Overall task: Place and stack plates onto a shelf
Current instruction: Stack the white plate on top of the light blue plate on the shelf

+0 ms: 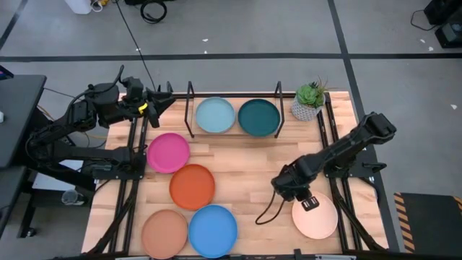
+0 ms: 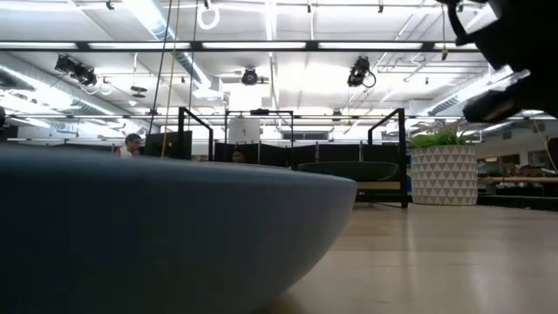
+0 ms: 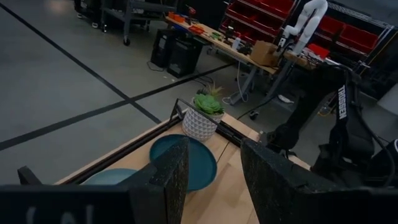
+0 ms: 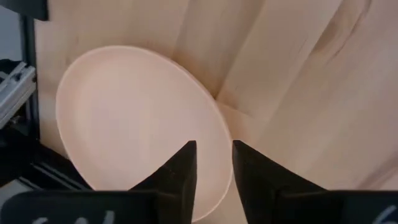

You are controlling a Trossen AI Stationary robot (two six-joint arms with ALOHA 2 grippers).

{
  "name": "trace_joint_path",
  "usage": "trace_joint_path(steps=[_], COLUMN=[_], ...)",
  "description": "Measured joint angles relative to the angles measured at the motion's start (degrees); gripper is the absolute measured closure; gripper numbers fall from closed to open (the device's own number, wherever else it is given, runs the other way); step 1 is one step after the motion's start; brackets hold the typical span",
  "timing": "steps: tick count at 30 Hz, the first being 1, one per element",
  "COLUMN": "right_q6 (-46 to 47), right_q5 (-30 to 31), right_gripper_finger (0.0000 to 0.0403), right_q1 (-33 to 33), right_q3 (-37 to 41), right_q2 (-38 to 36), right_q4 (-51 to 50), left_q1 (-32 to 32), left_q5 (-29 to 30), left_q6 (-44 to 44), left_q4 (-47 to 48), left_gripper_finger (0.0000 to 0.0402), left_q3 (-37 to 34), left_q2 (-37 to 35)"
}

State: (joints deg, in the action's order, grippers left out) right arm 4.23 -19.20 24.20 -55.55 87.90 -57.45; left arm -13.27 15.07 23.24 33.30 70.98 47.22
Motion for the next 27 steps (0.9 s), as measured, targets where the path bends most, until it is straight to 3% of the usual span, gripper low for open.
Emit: trace_joint_path(steps=[10, 15, 20, 27], right_q6=[0.7, 1.1, 1.4, 0.7], right_q5=[6.3, 6.3, 7.8, 7.8], right_gripper_finger=[0.0211, 0.0204, 0.0232, 0.0330], right_q1=[3.0, 3.6, 4.3, 4.4], right_q3=[6.0, 9.9, 12.3, 13.0], right_q2=[0.0, 0.0, 0.0, 0.0], right_q4=[7.9, 14.0, 16.8, 19.0], left_q1=[0.0, 0.0, 0.0, 0.0], left_q5=[-0.5, -0.8, -0.8, -0.8], left_q6=[0.0, 0.0, 0.0, -0.5], left_q4=[0.0, 0.0, 0.0, 0.0], left_gripper_finger=[0.0249, 0.0249, 0.0249, 0.0249], left_q3=[0.0, 0.0, 0.0, 0.0], left_q2=[0.0, 0.0, 0.0, 0.0])
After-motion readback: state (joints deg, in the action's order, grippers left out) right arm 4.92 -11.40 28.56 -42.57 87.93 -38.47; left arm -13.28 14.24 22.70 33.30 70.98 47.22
